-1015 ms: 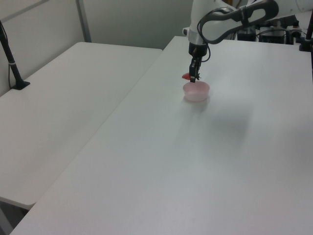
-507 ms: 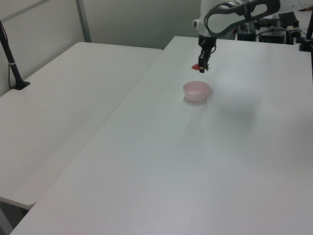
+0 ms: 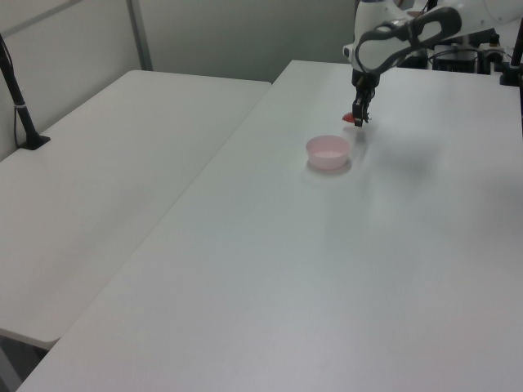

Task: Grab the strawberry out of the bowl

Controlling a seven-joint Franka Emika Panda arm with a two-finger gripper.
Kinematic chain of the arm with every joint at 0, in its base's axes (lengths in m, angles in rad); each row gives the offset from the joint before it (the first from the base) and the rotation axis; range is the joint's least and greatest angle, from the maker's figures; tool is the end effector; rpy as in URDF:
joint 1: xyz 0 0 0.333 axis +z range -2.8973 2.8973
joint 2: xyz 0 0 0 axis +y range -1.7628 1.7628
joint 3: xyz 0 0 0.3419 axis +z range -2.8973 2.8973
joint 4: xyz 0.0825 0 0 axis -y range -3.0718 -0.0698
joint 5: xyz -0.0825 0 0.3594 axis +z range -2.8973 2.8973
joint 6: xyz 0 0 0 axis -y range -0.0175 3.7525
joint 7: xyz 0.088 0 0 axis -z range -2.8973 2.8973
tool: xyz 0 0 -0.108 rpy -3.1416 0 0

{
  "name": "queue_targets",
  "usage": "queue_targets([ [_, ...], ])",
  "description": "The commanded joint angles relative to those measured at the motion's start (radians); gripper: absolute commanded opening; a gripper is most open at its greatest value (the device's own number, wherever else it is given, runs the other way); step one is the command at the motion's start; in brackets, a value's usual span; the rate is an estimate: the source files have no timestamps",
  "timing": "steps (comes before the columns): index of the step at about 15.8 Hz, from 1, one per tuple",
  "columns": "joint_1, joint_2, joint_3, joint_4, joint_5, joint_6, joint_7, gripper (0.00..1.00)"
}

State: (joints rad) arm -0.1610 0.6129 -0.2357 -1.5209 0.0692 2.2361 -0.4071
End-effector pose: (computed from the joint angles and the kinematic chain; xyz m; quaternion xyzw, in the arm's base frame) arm 0.6679 -0.2423 0.3536 0.9975 0.0102 0.0402 0.0579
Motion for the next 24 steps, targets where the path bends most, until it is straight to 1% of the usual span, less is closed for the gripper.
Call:
queue_targets([
  [1,-0.025,0.008,-0.007,-0.009,0.001,0.048,-0.021,0.38],
  [3,-0.034,0.007,-0.007,-0.012,0.004,0.046,-0.086,0.40],
  [4,-0.034,0.007,-0.007,-0.018,0.004,0.046,-0.114,0.46],
  [5,-0.034,0.007,-0.007,-0.027,0.006,0.046,-0.121,0.69],
  [6,-0.034,0.004,-0.007,-0.027,0.006,0.045,-0.116,0.98],
  [8,-0.034,-0.015,-0.007,-0.036,0.006,0.039,-0.115,1.00],
  [10,-0.026,-0.068,-0.007,-0.045,0.006,0.017,-0.096,1.00],
  [11,-0.019,-0.112,-0.007,-0.048,0.006,-0.021,-0.061,1.00],
  [14,0.018,-0.263,-0.004,-0.047,-0.006,-0.217,0.062,1.00],
  [15,0.046,-0.307,-0.001,-0.047,-0.021,-0.283,0.101,1.00],
  [18,0.158,-0.416,0.006,-0.047,-0.109,-0.452,0.273,1.00],
  [19,0.196,-0.441,0.007,-0.050,-0.124,-0.499,0.295,1.00],
  [20,0.224,-0.464,0.015,-0.056,-0.127,-0.539,0.295,1.00],
  [21,0.236,-0.491,0.030,-0.062,-0.127,-0.561,0.292,1.00],
  [23,0.238,-0.534,0.087,-0.071,-0.126,-0.599,0.295,1.00],
  [24,0.238,-0.548,0.105,-0.071,-0.126,-0.628,0.301,1.00],
])
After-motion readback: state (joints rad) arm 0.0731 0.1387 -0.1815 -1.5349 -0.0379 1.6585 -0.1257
